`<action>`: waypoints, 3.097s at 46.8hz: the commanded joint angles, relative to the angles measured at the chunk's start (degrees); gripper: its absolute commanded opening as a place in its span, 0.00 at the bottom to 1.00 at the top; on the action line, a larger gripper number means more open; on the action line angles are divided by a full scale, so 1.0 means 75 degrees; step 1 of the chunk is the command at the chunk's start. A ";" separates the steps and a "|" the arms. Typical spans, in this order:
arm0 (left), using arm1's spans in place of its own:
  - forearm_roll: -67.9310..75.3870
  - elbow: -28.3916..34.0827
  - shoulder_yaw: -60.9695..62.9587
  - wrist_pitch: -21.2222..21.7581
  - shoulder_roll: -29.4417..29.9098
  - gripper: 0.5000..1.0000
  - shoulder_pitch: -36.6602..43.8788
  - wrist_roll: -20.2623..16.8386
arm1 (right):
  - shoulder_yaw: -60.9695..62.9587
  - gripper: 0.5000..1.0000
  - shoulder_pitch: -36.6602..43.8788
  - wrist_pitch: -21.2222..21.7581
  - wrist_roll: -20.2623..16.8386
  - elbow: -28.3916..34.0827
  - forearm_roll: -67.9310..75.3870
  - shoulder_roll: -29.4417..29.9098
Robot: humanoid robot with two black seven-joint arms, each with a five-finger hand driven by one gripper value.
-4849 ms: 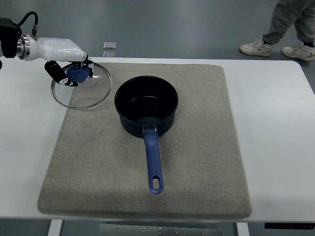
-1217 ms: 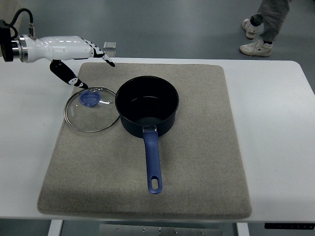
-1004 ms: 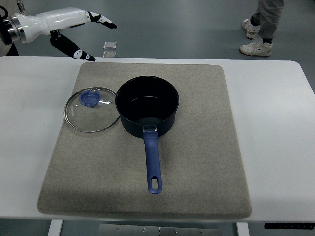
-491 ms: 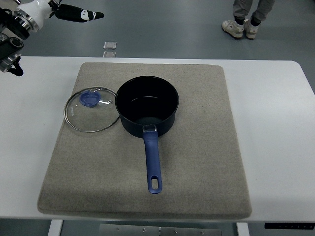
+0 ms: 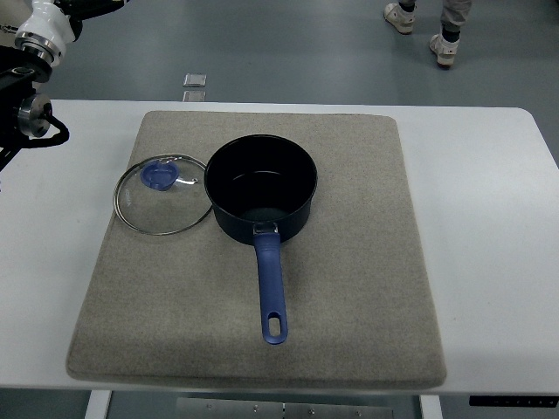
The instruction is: Open pot lid and place left with left hand
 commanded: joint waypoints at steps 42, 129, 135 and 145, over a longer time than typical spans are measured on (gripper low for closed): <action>-0.1408 0.0640 -0.0758 -0.0586 -0.0419 0.77 0.1199 -0.0001 | 0.0000 0.83 0.0004 0.0000 0.0000 -0.0001 0.0000 0.0000; -0.1232 0.2293 0.0214 -0.0973 -0.1462 0.98 0.1411 -0.0001 | 0.0000 0.83 -0.0007 0.0000 0.0000 -0.0001 0.0000 0.0000; -0.1232 0.2316 0.0214 -0.0973 -0.1450 0.98 0.1422 -0.0001 | 0.0000 0.83 0.0004 0.0000 0.0000 -0.0001 0.0000 0.0000; -0.1221 0.2492 0.0237 -0.0891 -0.1520 0.98 0.1422 -0.0001 | 0.0000 0.83 0.0004 0.0000 0.0000 -0.0001 0.0000 0.0000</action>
